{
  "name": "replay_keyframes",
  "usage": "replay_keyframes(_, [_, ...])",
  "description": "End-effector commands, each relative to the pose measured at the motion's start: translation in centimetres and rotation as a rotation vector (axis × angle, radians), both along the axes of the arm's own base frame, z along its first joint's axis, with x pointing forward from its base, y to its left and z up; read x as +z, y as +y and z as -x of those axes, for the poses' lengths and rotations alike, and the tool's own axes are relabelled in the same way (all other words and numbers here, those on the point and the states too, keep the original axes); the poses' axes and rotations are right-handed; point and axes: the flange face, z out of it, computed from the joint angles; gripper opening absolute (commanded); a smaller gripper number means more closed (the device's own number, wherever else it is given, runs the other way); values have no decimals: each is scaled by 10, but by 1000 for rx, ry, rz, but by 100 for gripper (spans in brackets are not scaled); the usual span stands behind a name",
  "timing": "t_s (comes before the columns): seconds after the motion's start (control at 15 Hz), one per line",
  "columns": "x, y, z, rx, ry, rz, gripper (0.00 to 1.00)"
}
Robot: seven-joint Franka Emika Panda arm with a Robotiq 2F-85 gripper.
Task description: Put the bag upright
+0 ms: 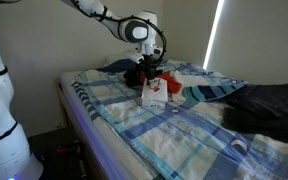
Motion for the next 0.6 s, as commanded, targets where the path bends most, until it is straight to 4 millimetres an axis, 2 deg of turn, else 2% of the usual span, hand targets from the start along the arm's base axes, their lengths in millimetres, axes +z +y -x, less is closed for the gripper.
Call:
replay_keyframes(0.0, [9,-2,-18,67,-23,-3,100])
replay_keyframes(0.27, [11,-4,-31,86,-46,-7,100])
replay_keyframes(0.47, [5,-7,-39,78,-45,-20,99])
replay_keyframes(0.53, [3,-8,-41,69,-41,-28,88])
